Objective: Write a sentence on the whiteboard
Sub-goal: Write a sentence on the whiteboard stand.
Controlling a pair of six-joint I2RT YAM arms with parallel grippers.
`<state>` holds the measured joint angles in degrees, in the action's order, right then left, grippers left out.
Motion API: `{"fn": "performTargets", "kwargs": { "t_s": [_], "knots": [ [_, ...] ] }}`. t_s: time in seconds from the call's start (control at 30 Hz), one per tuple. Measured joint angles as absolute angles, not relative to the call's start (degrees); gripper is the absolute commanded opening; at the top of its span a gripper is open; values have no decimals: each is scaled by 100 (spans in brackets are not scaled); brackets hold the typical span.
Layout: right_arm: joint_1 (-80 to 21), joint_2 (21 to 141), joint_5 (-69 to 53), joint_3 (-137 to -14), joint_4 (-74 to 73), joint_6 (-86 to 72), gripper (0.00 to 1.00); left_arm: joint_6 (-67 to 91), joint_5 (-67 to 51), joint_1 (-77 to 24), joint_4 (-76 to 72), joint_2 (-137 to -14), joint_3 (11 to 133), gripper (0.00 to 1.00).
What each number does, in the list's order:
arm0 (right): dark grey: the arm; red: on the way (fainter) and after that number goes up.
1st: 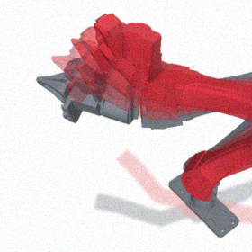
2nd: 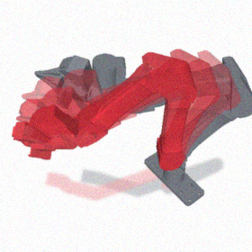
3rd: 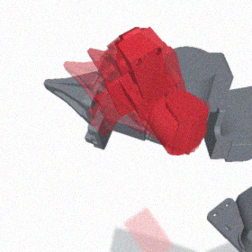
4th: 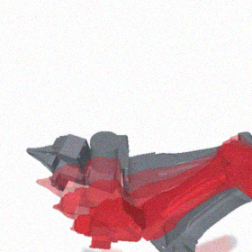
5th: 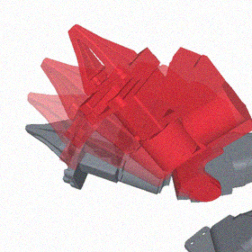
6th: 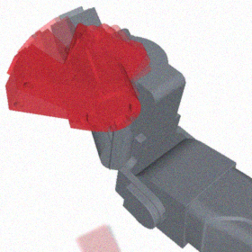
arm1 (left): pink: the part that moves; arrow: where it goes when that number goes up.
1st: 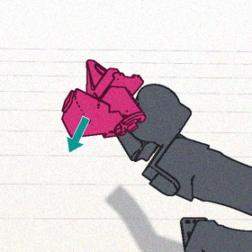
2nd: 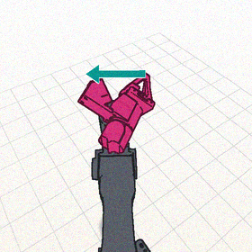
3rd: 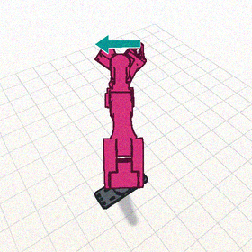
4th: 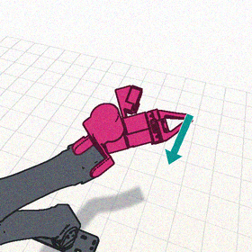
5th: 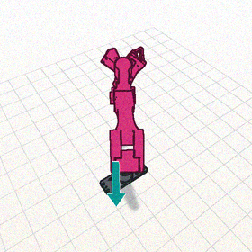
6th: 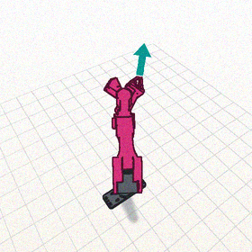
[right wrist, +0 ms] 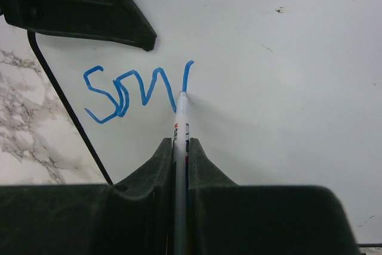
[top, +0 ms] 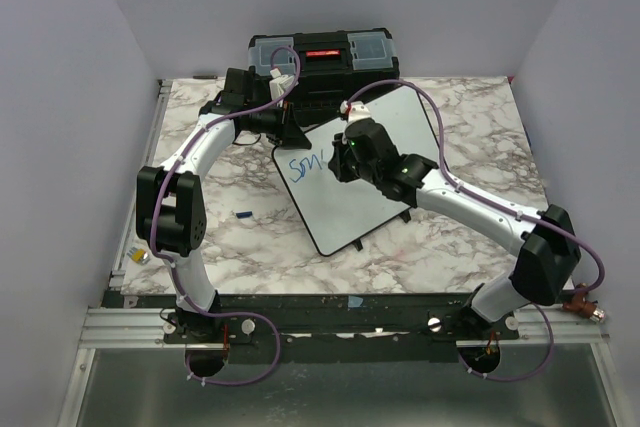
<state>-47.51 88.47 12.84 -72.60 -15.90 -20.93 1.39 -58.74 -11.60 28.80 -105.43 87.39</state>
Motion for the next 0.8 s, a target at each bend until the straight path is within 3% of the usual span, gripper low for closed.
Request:
{"fn": "performTargets", "kwargs": {
  "t_s": [0.8],
  "knots": [
    [-4748, 8659, 1343, -7516, -1426, -2095, 1, 148, -5874, -1160, 2877, -10543, 8739, 0]
  ]
}}
